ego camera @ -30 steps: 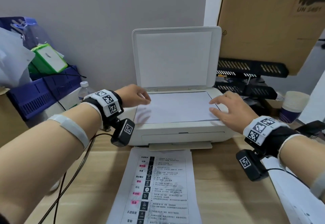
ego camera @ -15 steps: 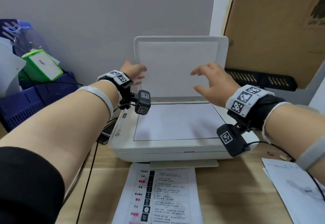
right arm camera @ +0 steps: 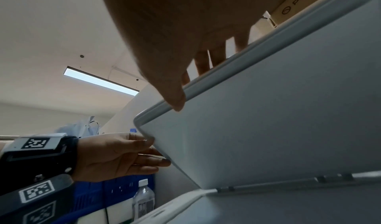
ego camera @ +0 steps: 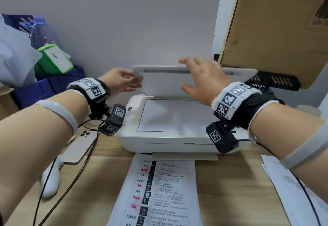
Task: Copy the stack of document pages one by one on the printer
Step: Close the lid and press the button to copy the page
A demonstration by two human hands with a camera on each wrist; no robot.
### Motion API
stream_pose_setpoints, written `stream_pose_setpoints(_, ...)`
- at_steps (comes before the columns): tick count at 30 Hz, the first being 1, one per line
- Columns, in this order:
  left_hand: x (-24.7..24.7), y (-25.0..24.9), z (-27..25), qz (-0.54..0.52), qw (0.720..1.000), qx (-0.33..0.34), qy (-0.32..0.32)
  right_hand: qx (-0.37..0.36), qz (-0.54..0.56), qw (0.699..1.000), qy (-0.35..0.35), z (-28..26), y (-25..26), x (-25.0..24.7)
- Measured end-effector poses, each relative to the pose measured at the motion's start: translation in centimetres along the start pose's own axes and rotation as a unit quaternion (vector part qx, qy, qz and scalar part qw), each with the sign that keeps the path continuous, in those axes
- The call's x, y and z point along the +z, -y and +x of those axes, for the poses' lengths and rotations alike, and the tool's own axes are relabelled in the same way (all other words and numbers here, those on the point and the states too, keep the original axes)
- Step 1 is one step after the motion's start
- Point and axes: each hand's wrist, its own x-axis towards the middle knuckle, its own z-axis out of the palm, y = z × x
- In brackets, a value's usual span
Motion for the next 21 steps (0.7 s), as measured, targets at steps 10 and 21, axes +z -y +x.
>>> stream_pose_setpoints(10,-0.3,5.8,-4.3,0.248,0.965,-0.074,0.028,-0.015,0.028,0.971,0.236,-5.5,0.8,5.4)
stream_pose_setpoints(21,1.2,8.2,-5.5,0.303,0.944,-0.129,-0.039,-0.021,0.064,0.975,0.213,-6.9,0.3,10.2)
